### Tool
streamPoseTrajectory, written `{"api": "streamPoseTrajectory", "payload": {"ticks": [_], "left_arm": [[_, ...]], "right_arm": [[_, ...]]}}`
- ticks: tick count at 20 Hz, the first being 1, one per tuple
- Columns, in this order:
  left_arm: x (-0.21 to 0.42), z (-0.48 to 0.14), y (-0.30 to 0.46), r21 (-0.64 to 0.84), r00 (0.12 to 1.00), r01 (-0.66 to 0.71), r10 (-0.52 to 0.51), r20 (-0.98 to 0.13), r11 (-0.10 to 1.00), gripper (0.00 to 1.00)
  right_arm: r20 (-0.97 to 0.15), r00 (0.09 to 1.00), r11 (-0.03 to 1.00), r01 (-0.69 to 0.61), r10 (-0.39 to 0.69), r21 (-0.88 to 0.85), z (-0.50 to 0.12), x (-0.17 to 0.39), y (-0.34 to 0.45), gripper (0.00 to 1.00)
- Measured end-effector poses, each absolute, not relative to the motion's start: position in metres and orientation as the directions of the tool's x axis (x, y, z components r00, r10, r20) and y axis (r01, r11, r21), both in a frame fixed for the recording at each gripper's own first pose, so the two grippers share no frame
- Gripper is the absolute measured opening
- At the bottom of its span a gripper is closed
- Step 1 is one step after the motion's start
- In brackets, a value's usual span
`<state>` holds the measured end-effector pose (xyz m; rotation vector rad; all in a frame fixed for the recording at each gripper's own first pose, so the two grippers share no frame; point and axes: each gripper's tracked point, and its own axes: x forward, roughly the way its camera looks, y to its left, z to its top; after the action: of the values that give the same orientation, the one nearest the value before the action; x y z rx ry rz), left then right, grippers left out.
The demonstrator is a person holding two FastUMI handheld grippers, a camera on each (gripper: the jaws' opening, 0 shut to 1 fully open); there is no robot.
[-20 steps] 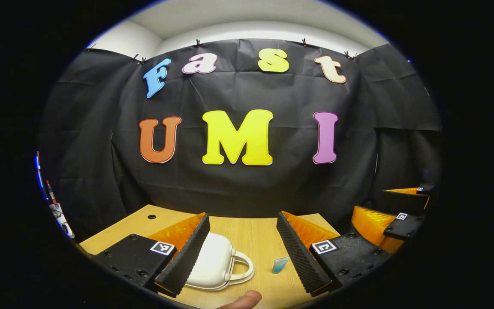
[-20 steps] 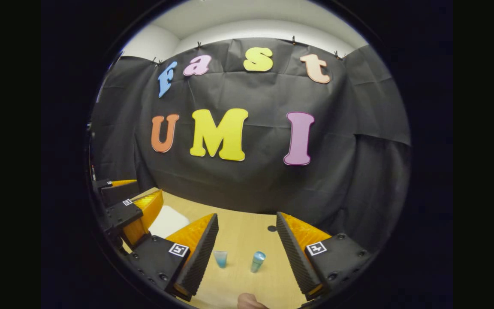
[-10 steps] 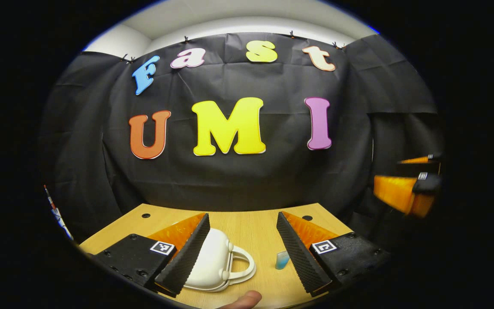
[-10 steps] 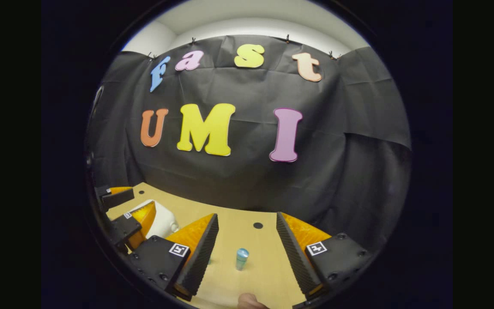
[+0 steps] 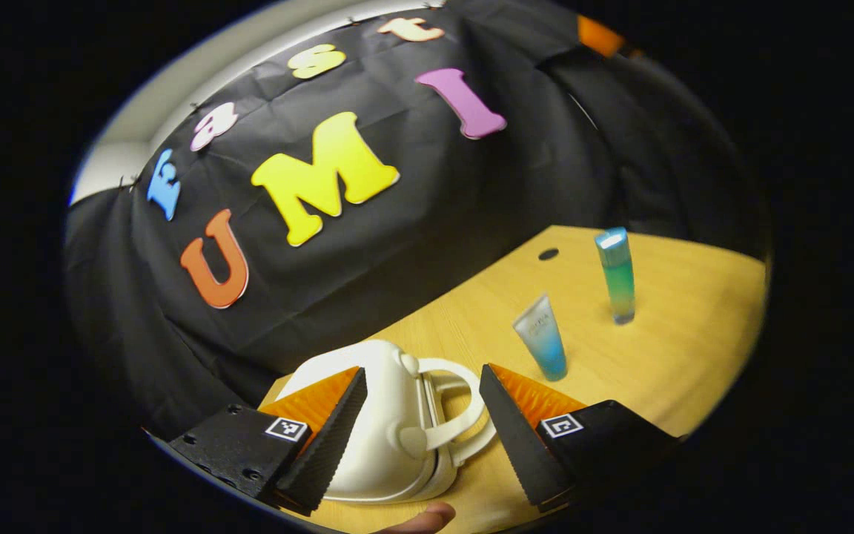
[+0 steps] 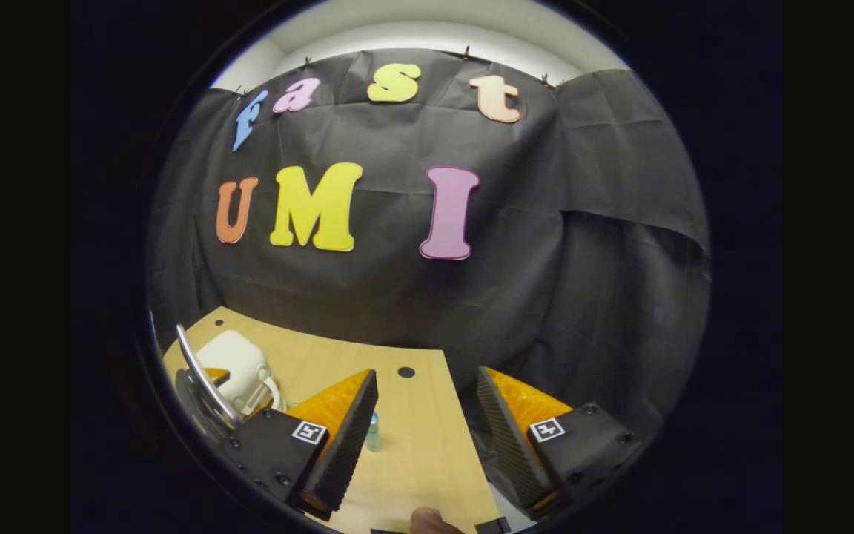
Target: First open the suitcase, pack the skin care products into it, and then close the suitcase.
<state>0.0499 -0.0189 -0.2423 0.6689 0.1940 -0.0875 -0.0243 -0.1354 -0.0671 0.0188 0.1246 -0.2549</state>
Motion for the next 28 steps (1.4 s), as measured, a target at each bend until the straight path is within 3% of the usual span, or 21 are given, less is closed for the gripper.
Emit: {"api": "streamPoseTrajectory", "payload": {"ticks": [4, 7, 11, 14, 15, 16, 18, 22, 28], "left_arm": [[0.059, -0.274, -0.022, 0.79, 0.979, 0.17, -0.008, -0.205, 0.589, 0.97], [0.066, -0.298, -0.011, 0.866, 0.971, 0.175, 0.062, -0.231, 0.469, 0.96], [0.081, -0.296, -0.009, 0.936, 0.979, 0.145, 0.092, -0.184, 0.322, 0.92], [0.085, -0.296, -0.013, 0.954, 0.978, 0.153, 0.096, -0.183, 0.26, 0.62], [0.084, -0.3, -0.013, 0.953, 0.974, 0.171, 0.104, -0.202, 0.249, 0.57], [0.085, -0.306, -0.009, 0.95, 0.966, 0.194, 0.12, -0.228, 0.246, 0.43], [0.085, -0.305, -0.01, 0.953, 0.964, 0.202, 0.128, -0.235, 0.227, 0.27], [0.083, -0.293, -0.014, 0.924, 0.955, 0.23, 0.11, -0.274, 0.306, 0.1], [0.079, -0.272, -0.013, 0.826, 0.931, 0.269, 0.085, -0.355, 0.495, 0.03]], "right_arm": [[-0.146, 0.955, 0.966, 0.26, -0.256, 0.006, -0.079, -0.027, -0.147, 0.81], [-0.166, 0.953, 0.967, 0.255, -0.252, -0.001, -0.088, -0.026, -0.152, 0.8], [-0.175, 0.955, 0.97, 0.243, -0.24, -0.004, -0.091, -0.022, -0.151, 0.81], [-0.181, 0.956, 0.973, 0.231, -0.228, -0.008, -0.092, -0.017, -0.146, 0.81], [-0.186, 0.957, 0.974, 0.227, -0.225, -0.01, -0.093, -0.016, -0.144, 0.81], [-0.187, 0.957, 0.975, 0.223, -0.221, -0.01, -0.093, -0.014, -0.143, 0.8], [-0.187, 0.959, 0.976, 0.216, -0.215, -0.015, -0.092, -0.013, -0.138, 0.8], [-0.182, 0.961, 0.978, 0.206, -0.208, -0.033, -0.09, -0.01, -0.131, 0.8], [-0.201, 0.963, 0.983, 0.18, -0.181, -0.024, -0.085, 0.003, -0.105, 0.81]]}}
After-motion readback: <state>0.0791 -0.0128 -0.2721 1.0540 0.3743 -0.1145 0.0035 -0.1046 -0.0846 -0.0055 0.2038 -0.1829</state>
